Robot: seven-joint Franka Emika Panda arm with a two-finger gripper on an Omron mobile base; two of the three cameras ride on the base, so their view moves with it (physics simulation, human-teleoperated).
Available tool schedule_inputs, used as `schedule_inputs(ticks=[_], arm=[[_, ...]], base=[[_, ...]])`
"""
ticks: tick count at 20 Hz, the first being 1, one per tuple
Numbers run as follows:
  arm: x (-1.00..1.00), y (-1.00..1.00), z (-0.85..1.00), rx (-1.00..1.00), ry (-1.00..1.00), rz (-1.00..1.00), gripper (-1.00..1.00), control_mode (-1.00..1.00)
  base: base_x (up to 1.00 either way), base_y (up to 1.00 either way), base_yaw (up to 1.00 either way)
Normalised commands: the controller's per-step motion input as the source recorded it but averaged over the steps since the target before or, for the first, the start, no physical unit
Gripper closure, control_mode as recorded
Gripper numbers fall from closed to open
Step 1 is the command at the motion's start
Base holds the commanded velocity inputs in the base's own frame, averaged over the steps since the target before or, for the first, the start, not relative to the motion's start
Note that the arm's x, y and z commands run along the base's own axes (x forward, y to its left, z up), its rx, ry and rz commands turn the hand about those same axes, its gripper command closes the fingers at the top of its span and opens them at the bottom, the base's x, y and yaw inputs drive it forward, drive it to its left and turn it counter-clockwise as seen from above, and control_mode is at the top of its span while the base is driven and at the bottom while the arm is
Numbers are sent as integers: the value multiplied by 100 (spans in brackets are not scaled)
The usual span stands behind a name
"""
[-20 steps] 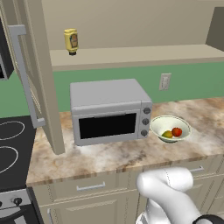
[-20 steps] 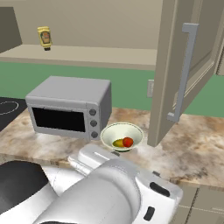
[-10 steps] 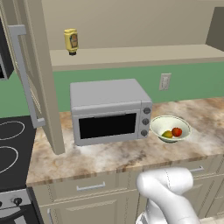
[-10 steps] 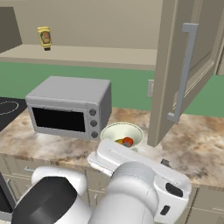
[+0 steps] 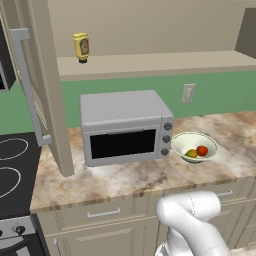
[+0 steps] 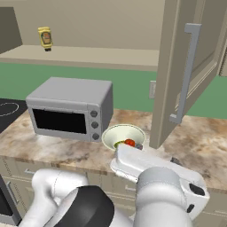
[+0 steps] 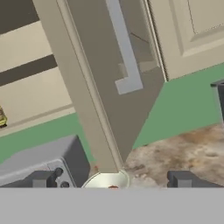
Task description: Open the cabinet. Pick the mango and apple from the cabinet and place them into the bowl. Then close the cabinet.
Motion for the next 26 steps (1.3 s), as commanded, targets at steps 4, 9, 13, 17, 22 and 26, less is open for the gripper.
schedule_inputs(ticks=[4,9,13,17,22,26], arm=[[0,-23,0,8,7,19,-100,-100],[0,-15,0,13,0,17,-100,-100],[0,-1,0,4,0,5,-100,-100],[15,0,-1,0,0,0,-100,-100],[47,-2,-4,1,0,0,-100,-100],[66,-10,-11,6,0,1,-100,-100]], base=[[0,0,0],[0,0,0],[0,0,0],[0,0,0],[0,0,0],[0,0,0]])
